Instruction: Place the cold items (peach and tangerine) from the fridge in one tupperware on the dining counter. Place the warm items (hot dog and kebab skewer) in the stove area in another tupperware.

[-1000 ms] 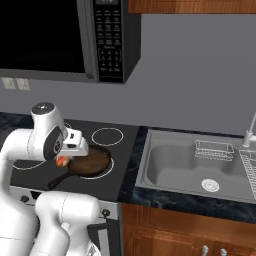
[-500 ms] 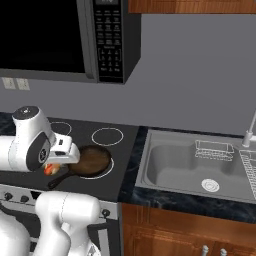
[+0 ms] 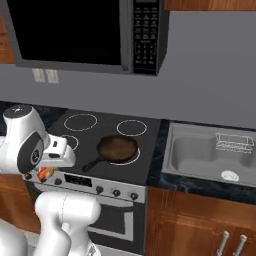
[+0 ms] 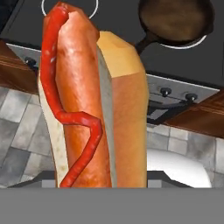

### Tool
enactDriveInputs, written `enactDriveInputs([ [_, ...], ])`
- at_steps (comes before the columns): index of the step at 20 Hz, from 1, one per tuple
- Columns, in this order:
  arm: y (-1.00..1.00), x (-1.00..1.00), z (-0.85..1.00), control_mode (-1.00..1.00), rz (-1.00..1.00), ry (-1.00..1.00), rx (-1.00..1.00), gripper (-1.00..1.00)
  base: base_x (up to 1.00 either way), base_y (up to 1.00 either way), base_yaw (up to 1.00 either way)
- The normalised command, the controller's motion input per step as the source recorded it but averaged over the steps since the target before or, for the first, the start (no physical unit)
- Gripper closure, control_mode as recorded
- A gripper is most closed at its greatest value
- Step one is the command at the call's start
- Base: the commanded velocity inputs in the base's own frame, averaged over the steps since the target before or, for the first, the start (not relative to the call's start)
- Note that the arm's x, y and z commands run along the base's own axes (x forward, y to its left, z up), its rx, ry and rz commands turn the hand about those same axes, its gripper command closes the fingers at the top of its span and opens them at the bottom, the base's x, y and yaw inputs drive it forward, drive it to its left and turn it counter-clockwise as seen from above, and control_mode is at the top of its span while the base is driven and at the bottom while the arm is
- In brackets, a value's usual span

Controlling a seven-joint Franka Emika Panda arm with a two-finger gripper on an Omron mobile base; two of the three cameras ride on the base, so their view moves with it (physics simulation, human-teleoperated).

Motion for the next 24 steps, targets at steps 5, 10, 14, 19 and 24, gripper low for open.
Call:
enactDriveInputs([
  [5,0.00,0.00,0.00,1.00,0.00,0.00,0.00,1.00,-0.39,0.98,0.43],
  [10,0.00,0.00,0.00,1.00,0.00,0.00,0.00,1.00,-0.42,0.68,0.56],
  [14,0.00,0.00,0.00,1.00,0.00,0.00,0.00,1.00,-0.72,0.09,0.56],
  [19,0.00,0.00,0.00,1.00,0.00,0.00,0.00,1.00,-0.67,0.02,0.59],
  [24,0.00,0.00,0.00,1.00,0.00,0.00,0.00,1.00,-0.29,0.46,0.69],
])
